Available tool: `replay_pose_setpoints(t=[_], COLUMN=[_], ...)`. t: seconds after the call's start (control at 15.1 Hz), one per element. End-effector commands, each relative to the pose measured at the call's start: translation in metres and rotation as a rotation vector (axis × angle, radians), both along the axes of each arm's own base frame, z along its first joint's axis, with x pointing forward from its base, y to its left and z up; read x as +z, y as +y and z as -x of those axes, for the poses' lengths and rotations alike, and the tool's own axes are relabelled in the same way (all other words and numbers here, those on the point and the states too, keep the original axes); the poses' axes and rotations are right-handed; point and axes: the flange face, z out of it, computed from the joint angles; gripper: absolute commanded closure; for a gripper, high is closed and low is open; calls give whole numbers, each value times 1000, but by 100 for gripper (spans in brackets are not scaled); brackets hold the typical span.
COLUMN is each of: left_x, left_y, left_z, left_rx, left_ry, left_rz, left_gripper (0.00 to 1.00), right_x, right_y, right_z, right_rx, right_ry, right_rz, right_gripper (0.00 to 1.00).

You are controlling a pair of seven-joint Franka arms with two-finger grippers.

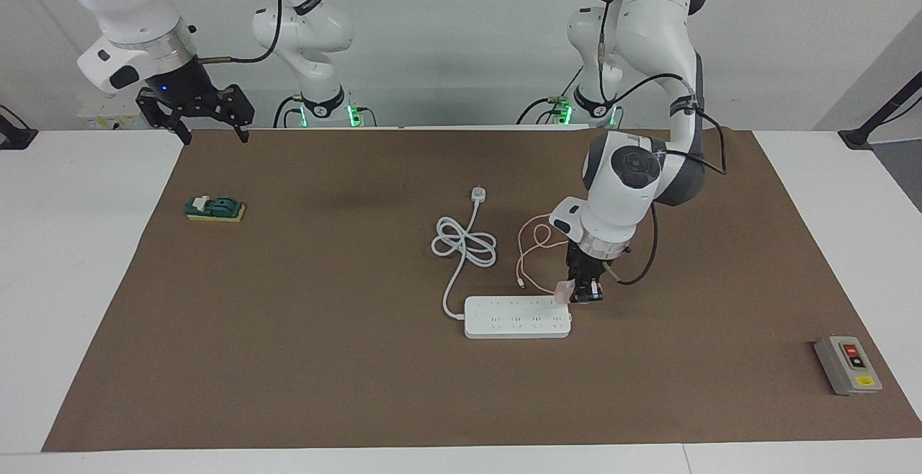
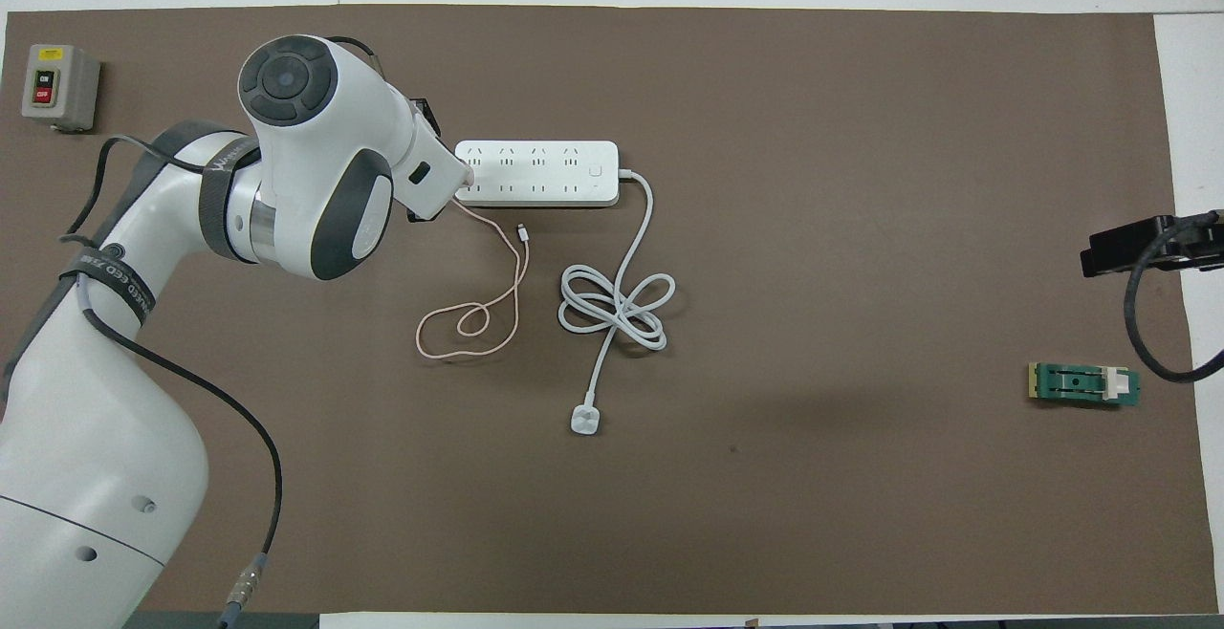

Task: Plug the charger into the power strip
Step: 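Push the charger prongs into the power strip socket with the left gripper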

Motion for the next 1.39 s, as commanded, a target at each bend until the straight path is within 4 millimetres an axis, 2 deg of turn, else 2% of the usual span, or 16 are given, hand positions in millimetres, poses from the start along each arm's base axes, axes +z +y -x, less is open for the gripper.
replay_pose_setpoints(t=[0.0, 0.6, 0.93, 1.33], left_x=[-1, -4, -7, -14], left_y=[2, 1, -11, -13], left_z=[5, 5, 8, 10], left_rx=[7, 60, 48, 63], left_ry=[-10, -10, -19, -13], left_rz=[-9, -1, 3, 5], left_gripper=[100, 100, 100, 100], right_x=[5, 5, 5, 5], right_y=[-4, -4, -4, -1], right_z=[3, 4, 4, 3], right_rx=[12, 11, 11, 15], right_ry=[2, 4, 1, 0], right_rz=[-21, -18, -17, -16], right_gripper=[0, 0, 0, 0])
